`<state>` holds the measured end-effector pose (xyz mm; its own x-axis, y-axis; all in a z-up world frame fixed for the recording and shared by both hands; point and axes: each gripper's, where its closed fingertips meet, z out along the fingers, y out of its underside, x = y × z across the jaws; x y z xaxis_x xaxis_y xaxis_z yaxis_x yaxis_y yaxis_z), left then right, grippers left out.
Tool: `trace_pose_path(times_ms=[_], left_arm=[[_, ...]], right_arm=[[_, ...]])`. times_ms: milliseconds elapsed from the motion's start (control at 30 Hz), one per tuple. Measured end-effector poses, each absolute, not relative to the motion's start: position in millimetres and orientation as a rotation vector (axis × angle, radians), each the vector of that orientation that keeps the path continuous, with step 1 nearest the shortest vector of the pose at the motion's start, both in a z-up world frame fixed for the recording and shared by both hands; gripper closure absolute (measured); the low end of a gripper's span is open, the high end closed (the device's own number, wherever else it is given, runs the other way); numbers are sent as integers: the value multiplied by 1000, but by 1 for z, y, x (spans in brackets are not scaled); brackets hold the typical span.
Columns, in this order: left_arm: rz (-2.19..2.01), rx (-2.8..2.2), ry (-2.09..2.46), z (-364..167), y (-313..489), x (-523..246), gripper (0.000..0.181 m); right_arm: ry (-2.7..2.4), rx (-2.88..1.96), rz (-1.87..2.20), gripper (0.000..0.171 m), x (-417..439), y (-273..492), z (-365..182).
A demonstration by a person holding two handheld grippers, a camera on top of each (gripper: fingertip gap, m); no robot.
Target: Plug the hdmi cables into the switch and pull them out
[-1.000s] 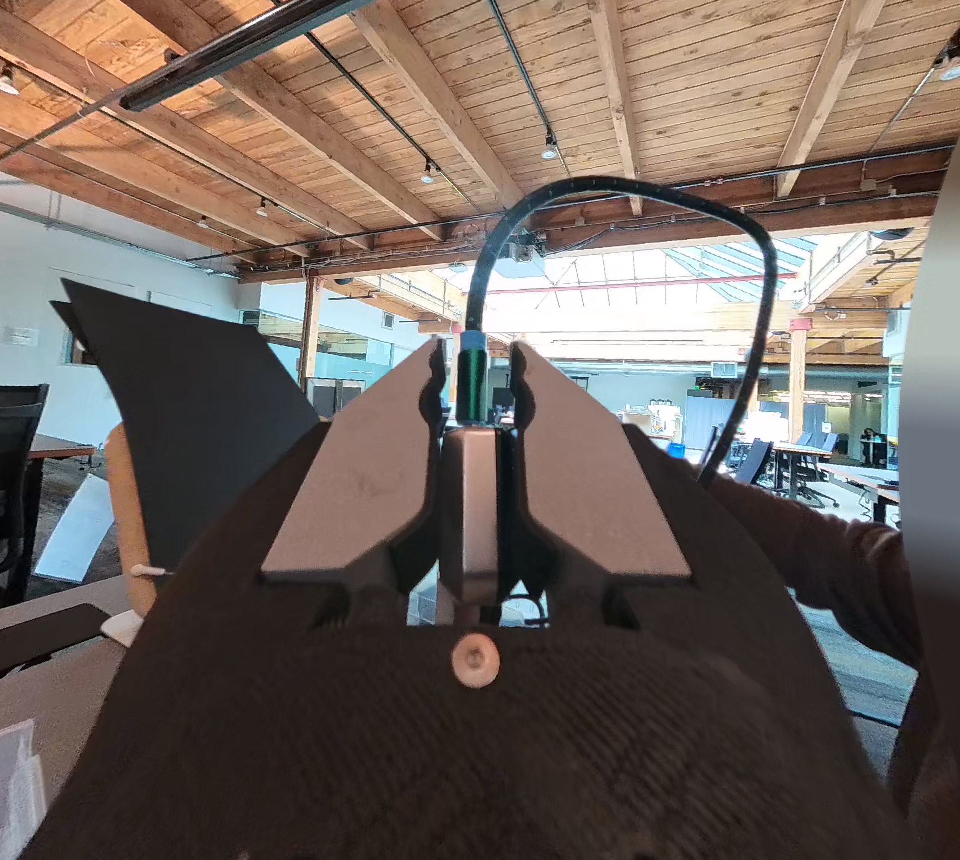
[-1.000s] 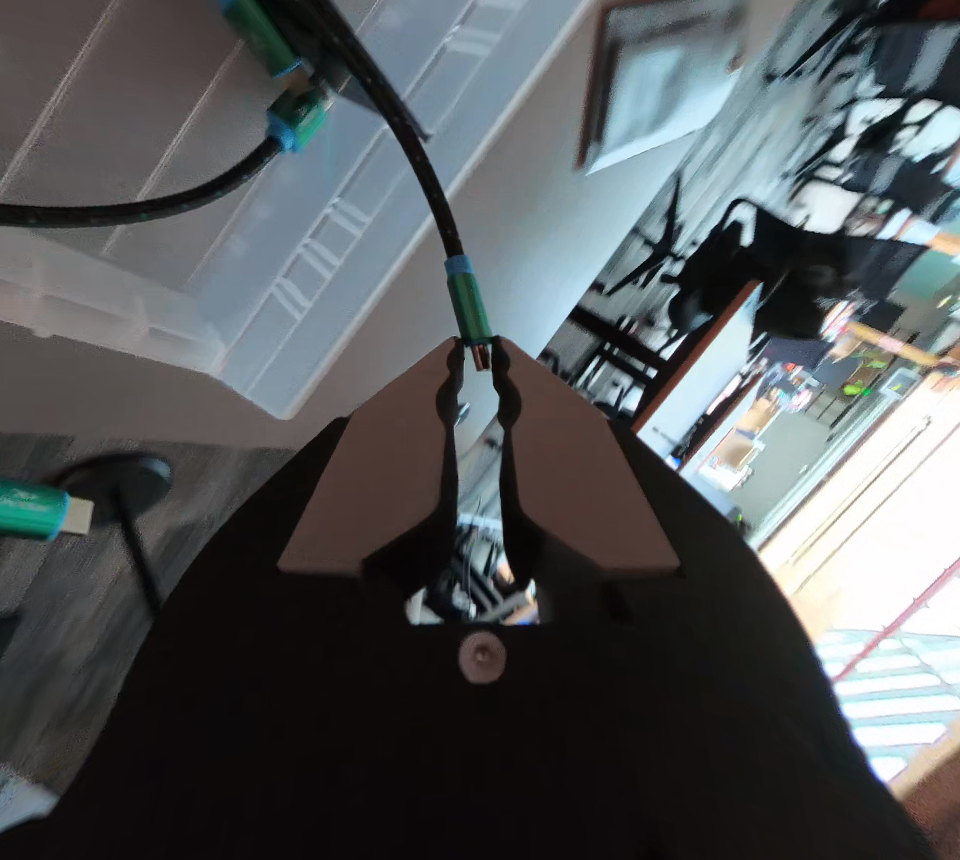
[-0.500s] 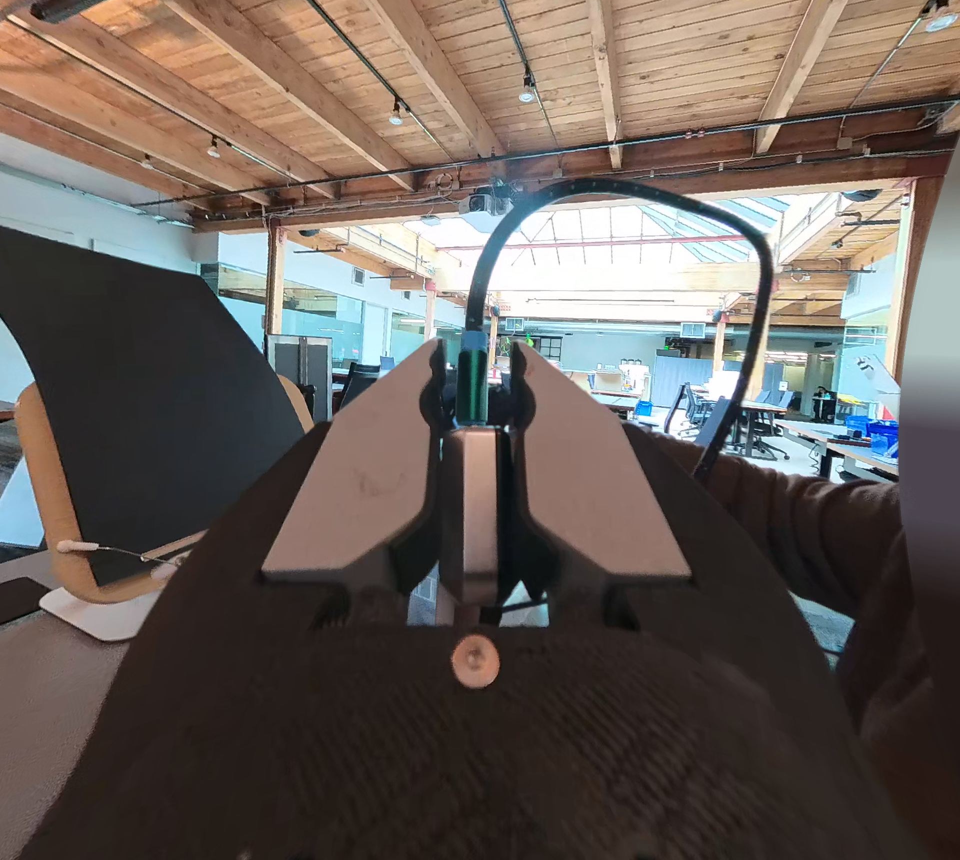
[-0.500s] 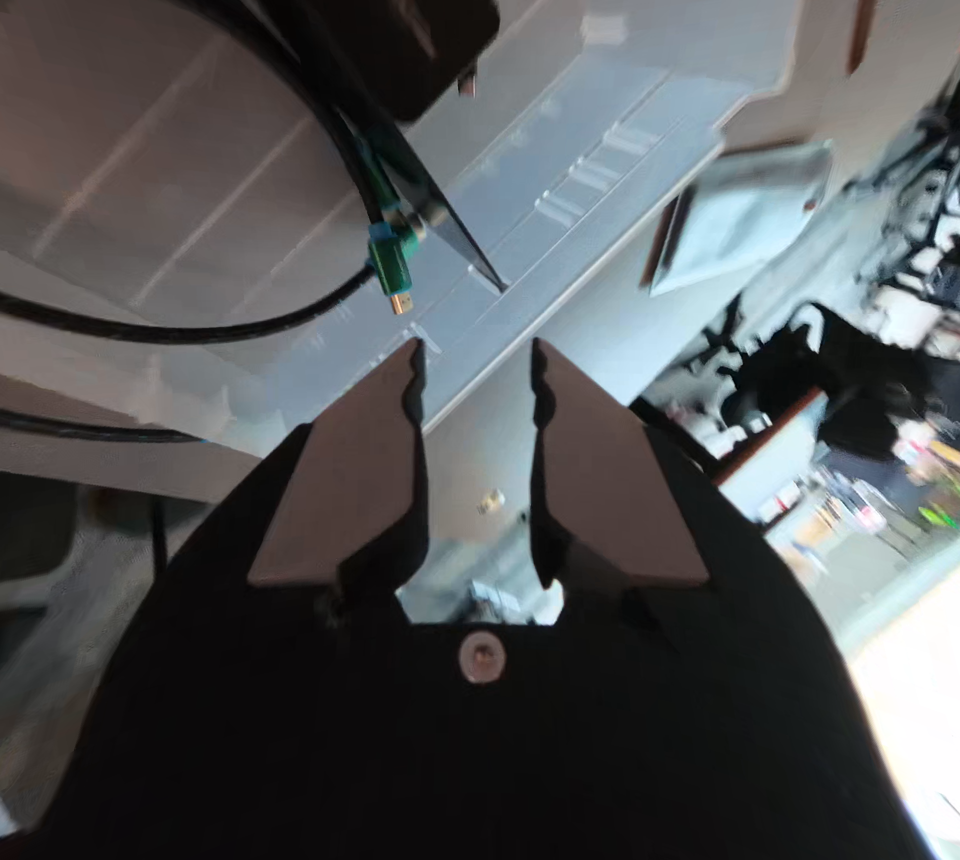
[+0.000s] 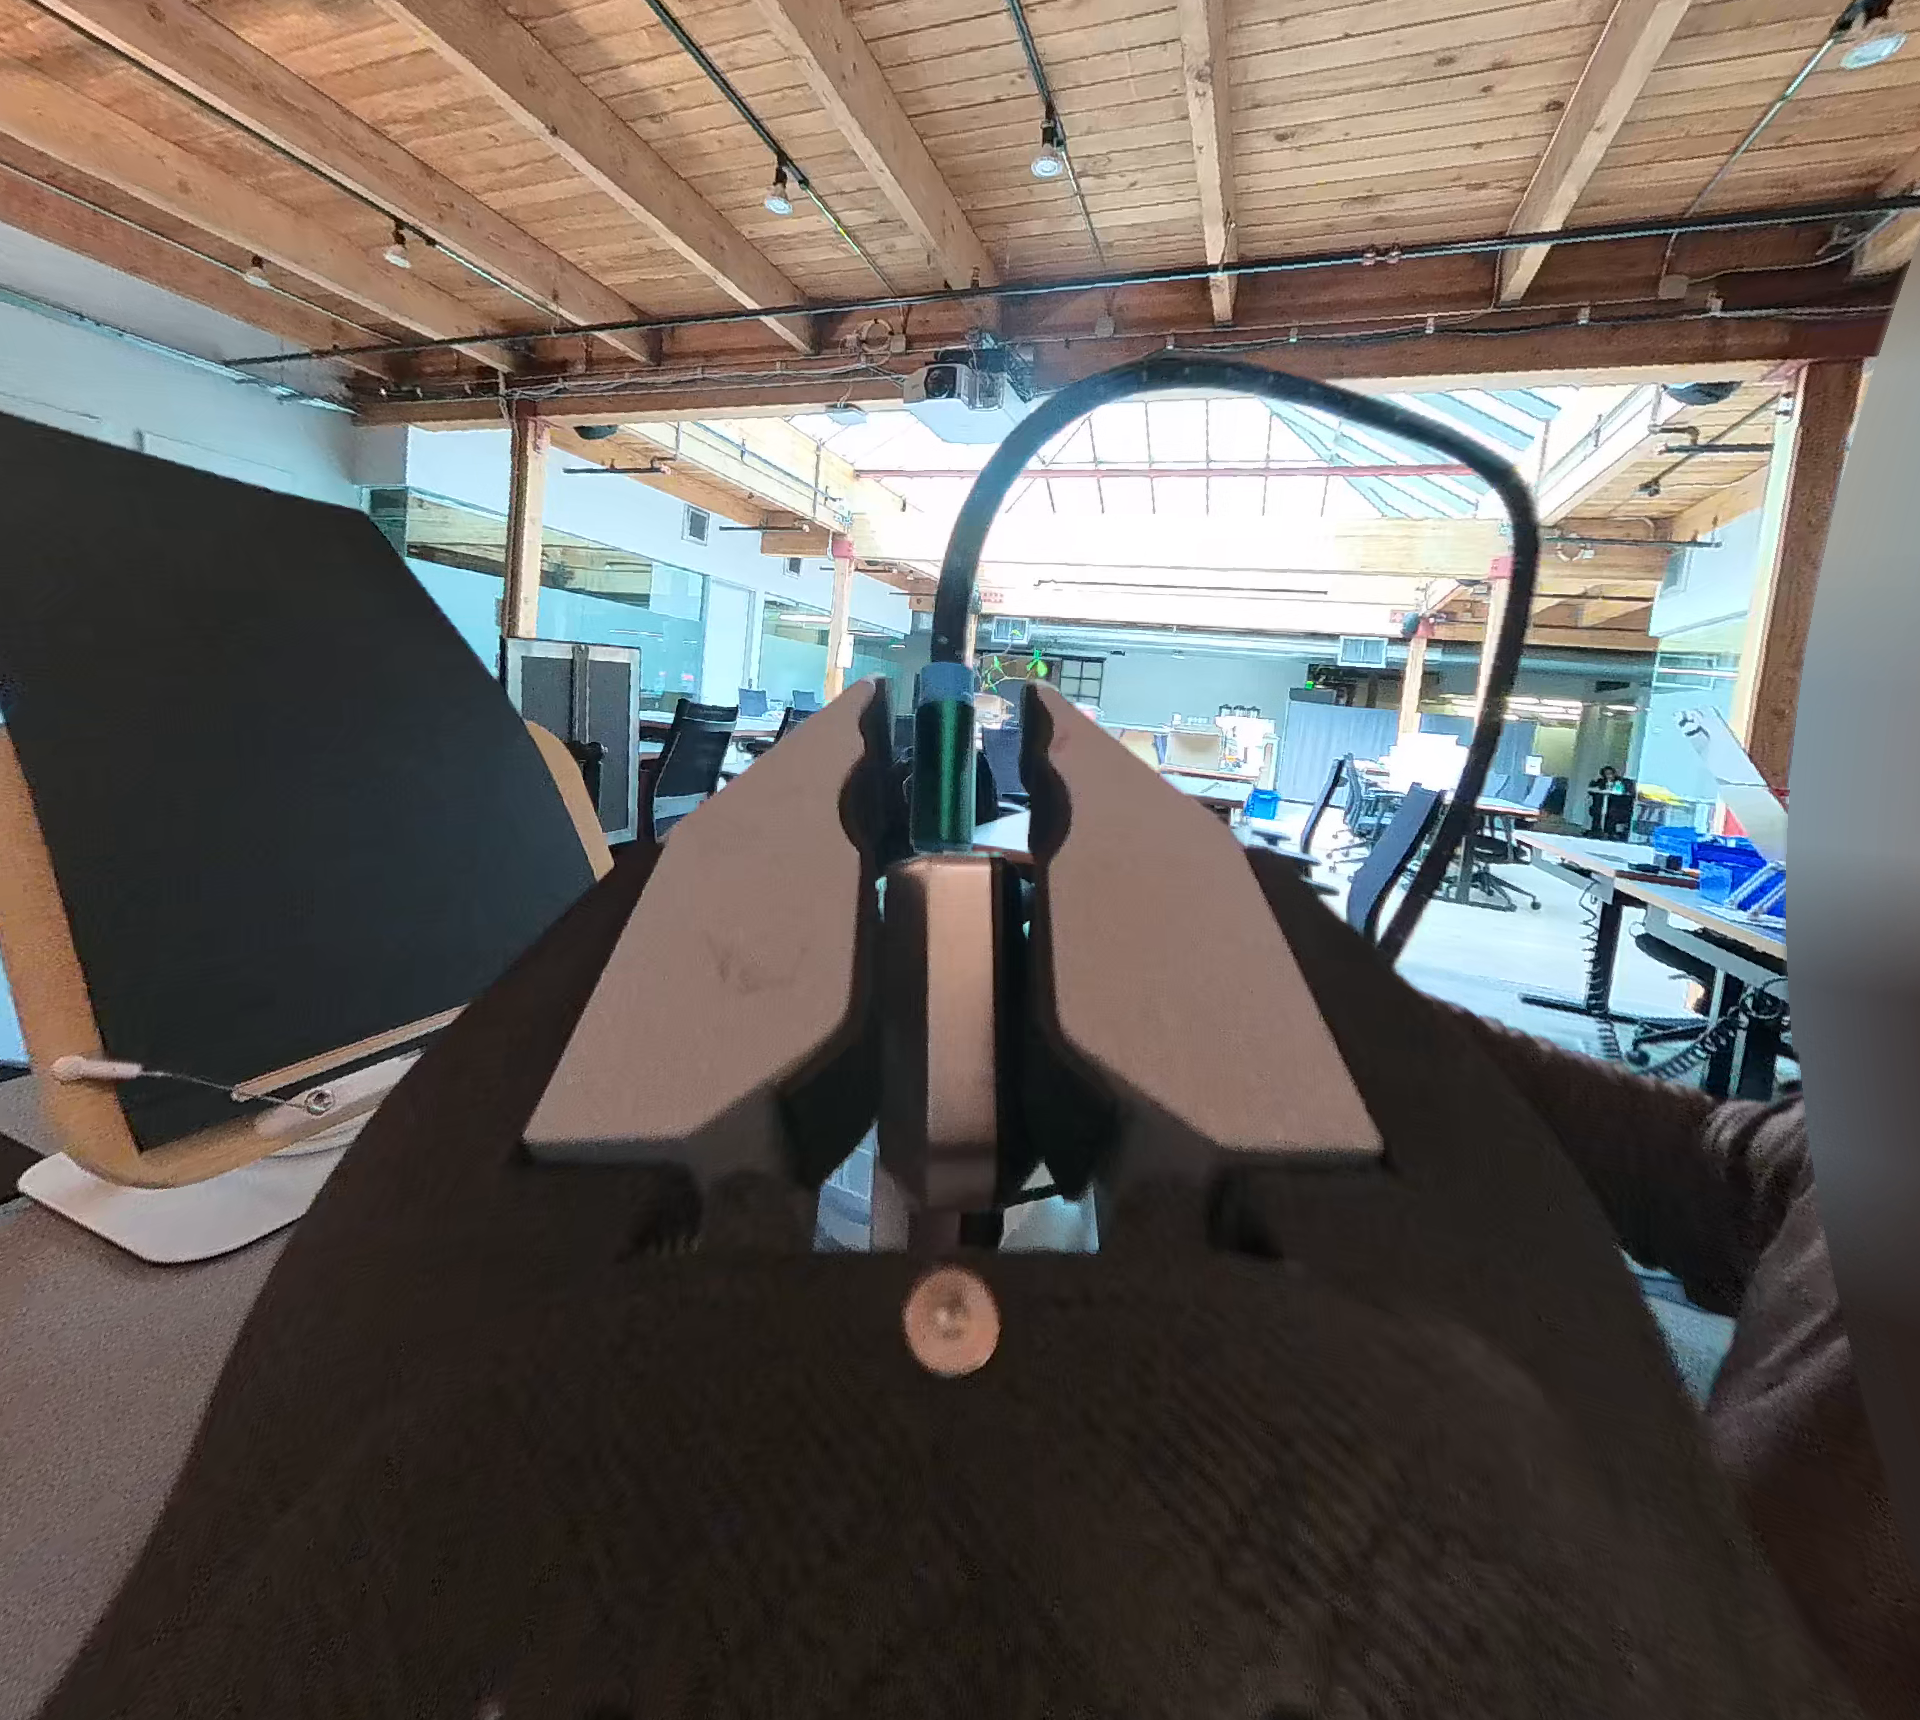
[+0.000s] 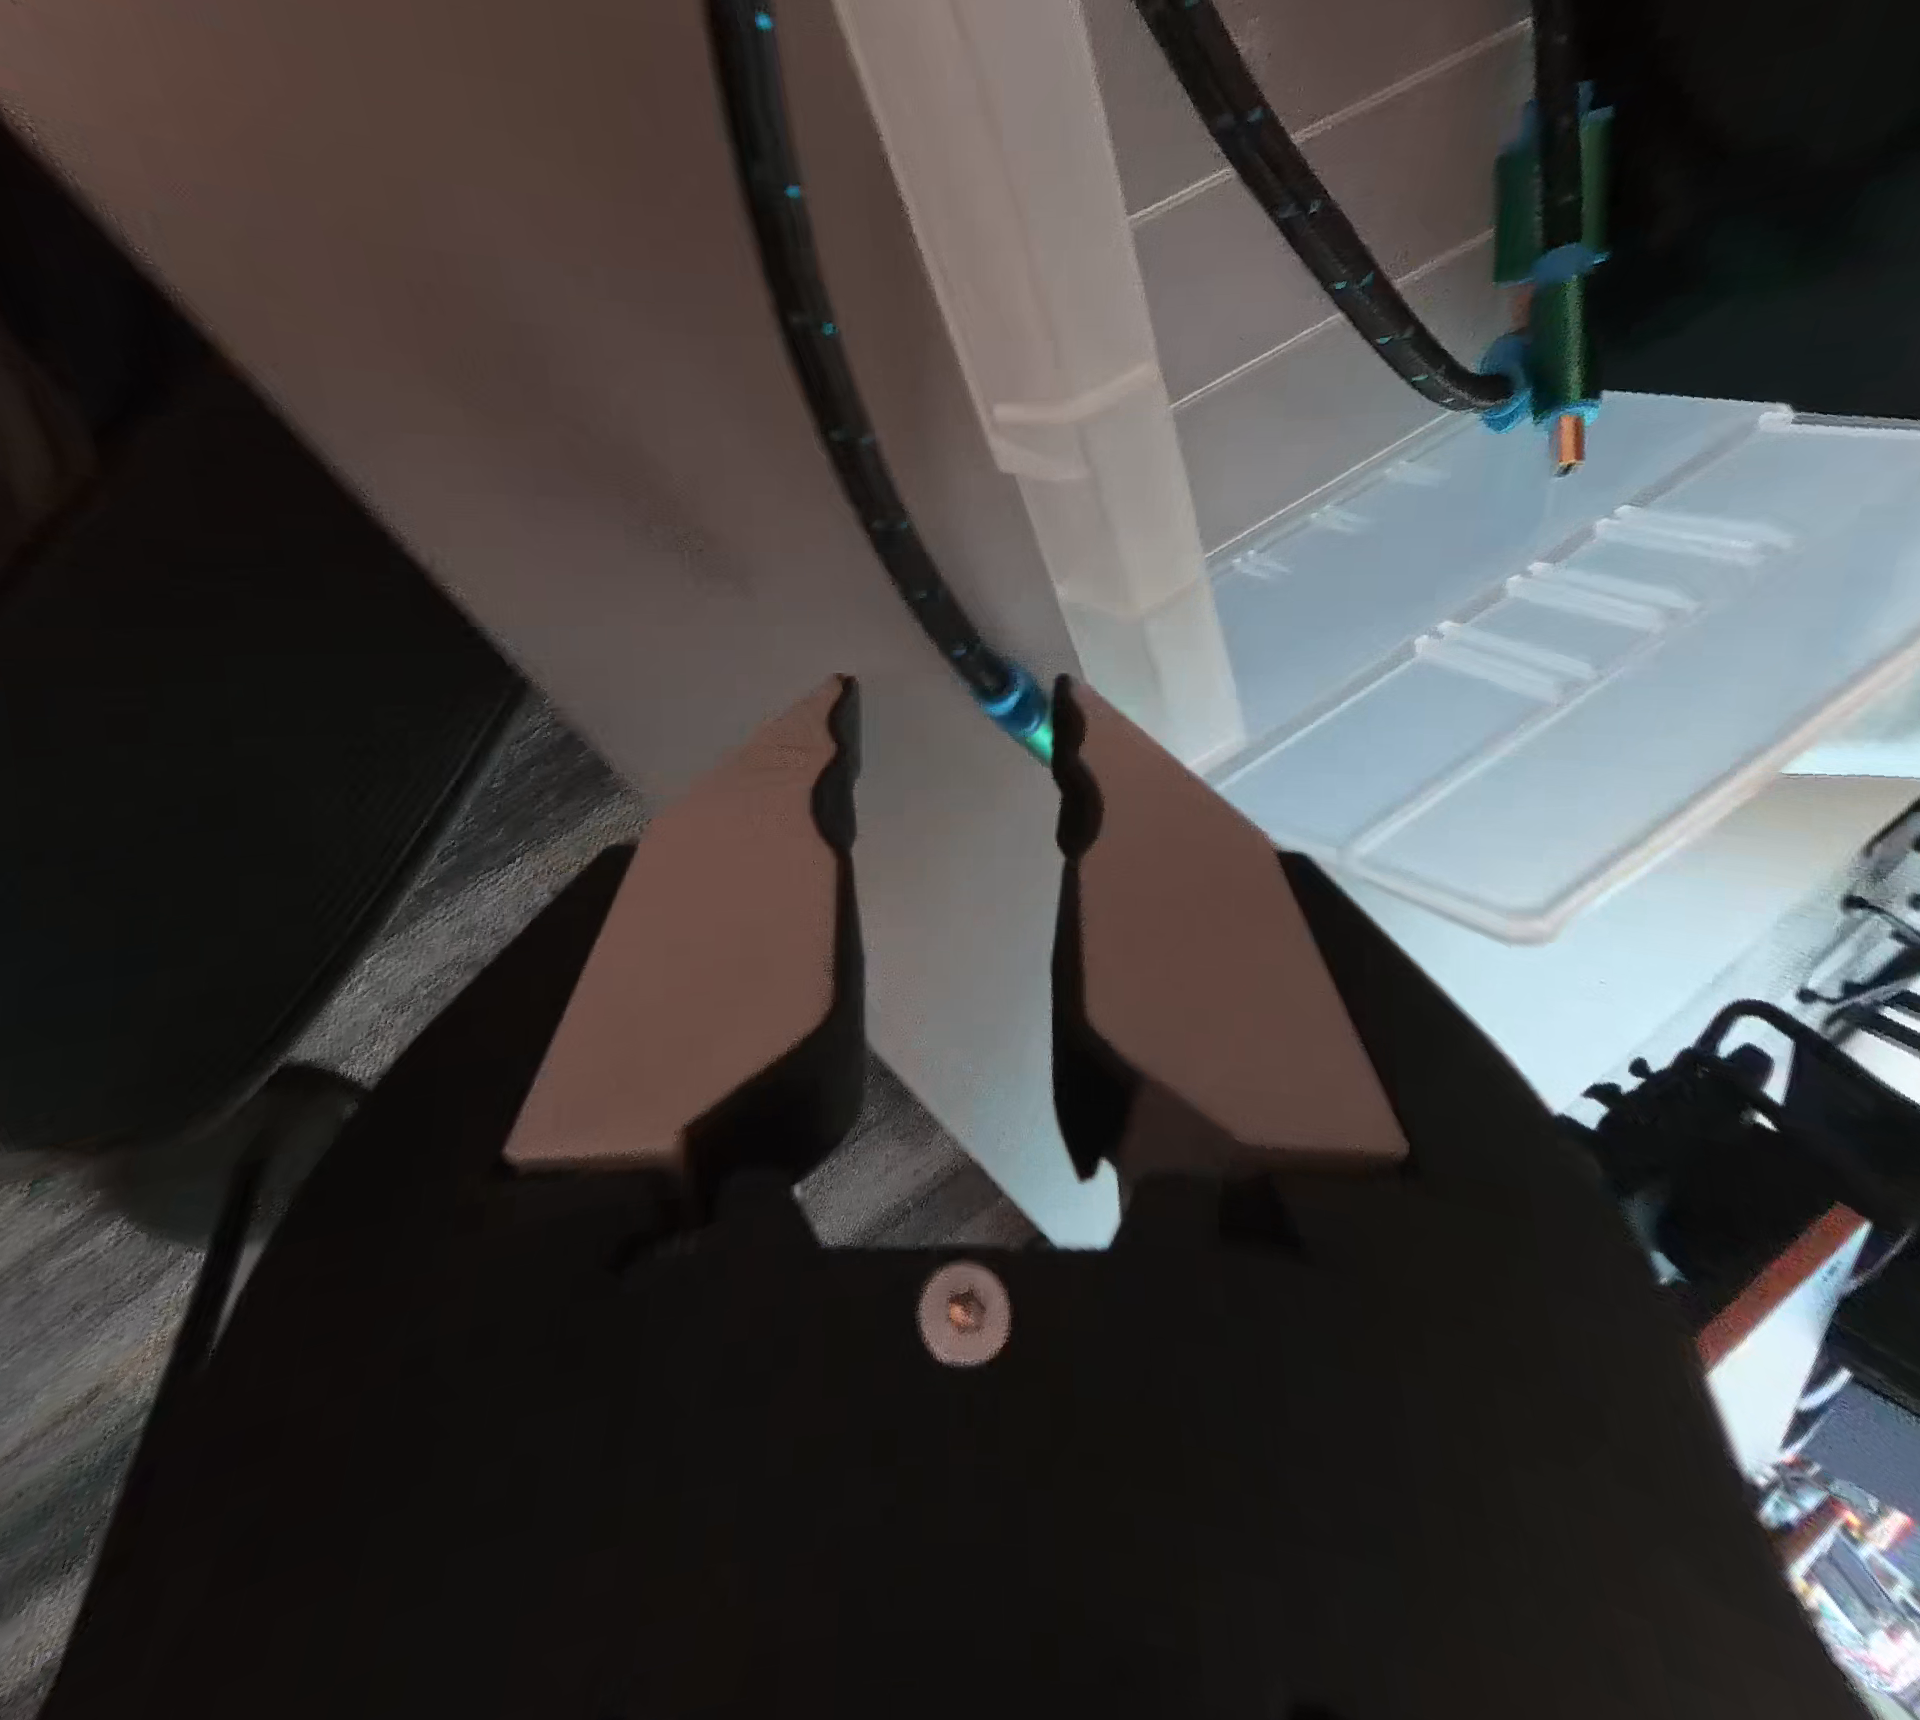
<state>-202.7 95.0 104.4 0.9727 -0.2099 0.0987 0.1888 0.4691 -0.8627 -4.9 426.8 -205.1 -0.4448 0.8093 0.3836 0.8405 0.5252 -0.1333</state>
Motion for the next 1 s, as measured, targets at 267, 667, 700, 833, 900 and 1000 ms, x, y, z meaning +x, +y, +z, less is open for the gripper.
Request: trace_pose_path(times_ms=[267, 667, 700, 833, 900, 1000], left_arm=[[-248, -1080, 69, 108, 99, -193, 160], [-316, -1081, 105, 105, 105, -185, 160], [-313, -1083, 107, 105, 105, -185, 160], [-309, -1083, 99, 103, 106, -187, 160], [-309, -1083, 92, 103, 106, -188, 160], [-310, -1088, 92, 101, 107, -187, 159]], right_arm=[[-2326, -1126, -275, 162, -6, 441, -188], [-2442, -1006, -322, 162, -85, 460, -129], [-2492, -1018, -313, 163, -85, 458, -129], [-2587, -1090, -123, 163, -99, 441, -123], [-2616, -1160, 9, 163, -105, 431, -127], [-2577, -1200, 79, 163, -119, 433, -141]])
